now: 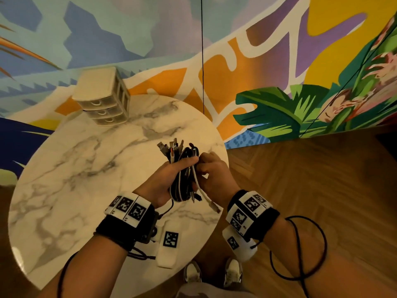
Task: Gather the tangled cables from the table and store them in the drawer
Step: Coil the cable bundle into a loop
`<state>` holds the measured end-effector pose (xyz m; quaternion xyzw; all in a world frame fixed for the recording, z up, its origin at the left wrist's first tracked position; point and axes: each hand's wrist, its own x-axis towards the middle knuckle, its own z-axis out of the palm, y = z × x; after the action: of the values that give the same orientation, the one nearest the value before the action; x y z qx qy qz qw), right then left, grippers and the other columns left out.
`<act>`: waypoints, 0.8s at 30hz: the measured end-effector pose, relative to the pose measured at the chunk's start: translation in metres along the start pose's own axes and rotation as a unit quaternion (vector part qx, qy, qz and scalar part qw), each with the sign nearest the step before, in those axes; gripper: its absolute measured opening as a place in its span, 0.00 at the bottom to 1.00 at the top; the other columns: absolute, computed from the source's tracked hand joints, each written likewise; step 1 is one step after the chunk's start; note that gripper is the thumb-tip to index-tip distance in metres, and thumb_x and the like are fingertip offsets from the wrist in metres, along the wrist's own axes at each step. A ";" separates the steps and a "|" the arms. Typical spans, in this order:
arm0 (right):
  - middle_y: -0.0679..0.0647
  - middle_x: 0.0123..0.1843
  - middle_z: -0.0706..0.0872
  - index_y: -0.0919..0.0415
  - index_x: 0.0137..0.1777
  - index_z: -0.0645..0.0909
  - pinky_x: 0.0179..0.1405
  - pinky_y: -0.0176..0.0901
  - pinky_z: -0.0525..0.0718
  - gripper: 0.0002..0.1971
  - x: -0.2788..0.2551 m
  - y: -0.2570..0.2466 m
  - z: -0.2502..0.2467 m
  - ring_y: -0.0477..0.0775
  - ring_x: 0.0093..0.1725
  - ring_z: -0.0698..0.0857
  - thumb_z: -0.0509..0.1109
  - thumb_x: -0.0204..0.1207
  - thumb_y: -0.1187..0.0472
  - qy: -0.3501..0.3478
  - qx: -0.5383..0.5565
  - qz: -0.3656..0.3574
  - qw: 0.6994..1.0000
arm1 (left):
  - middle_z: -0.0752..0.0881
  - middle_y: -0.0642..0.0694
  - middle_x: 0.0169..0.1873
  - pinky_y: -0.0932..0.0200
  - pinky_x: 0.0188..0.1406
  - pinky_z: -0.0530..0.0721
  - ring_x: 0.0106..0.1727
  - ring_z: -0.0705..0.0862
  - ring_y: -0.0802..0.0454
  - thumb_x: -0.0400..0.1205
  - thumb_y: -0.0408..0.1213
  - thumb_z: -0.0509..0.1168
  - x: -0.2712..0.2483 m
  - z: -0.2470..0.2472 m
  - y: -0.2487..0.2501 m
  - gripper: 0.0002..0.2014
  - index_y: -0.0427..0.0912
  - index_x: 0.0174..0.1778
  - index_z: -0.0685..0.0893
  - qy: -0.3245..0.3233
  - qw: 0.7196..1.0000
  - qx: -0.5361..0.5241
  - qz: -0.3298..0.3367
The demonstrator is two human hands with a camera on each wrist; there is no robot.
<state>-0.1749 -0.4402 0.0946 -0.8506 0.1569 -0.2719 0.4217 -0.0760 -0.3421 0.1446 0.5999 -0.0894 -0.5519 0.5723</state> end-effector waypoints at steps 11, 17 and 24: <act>0.47 0.49 0.77 0.51 0.50 0.72 0.43 0.30 0.72 0.21 0.010 -0.011 0.006 0.46 0.49 0.76 0.74 0.61 0.47 -0.022 0.052 0.111 0.992 | 0.83 0.35 0.37 0.56 0.30 0.81 0.29 0.79 0.42 0.68 0.46 0.71 -0.010 -0.034 -0.002 0.19 0.34 0.46 0.86 0.000 1.000 0.011 0.002; 0.51 0.60 0.83 0.46 0.65 0.75 0.59 0.47 0.84 0.27 0.003 -0.012 0.015 0.52 0.61 0.83 0.73 0.65 0.43 -0.136 0.346 0.304 0.877 | 0.74 0.43 0.24 0.55 0.28 0.62 0.18 0.70 0.51 0.66 0.47 0.75 -0.016 -0.072 -0.011 0.17 0.36 0.33 0.81 -0.145 0.985 -0.097 0.006; 0.58 0.50 0.87 0.59 0.63 0.80 0.55 0.55 0.83 0.23 -0.004 -0.025 0.054 0.56 0.50 0.85 0.72 0.70 0.49 -0.089 0.405 0.339 0.845 | 0.80 0.43 0.24 0.61 0.28 0.82 0.22 0.80 0.49 0.70 0.43 0.70 -0.018 -0.085 -0.011 0.12 0.36 0.32 0.82 -0.083 0.994 -0.069 -0.024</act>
<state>-0.1451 -0.3897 0.0866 -0.5188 0.2736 -0.0743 0.8065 -0.0234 -0.2753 0.1233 0.5131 -0.0843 -0.6183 0.5894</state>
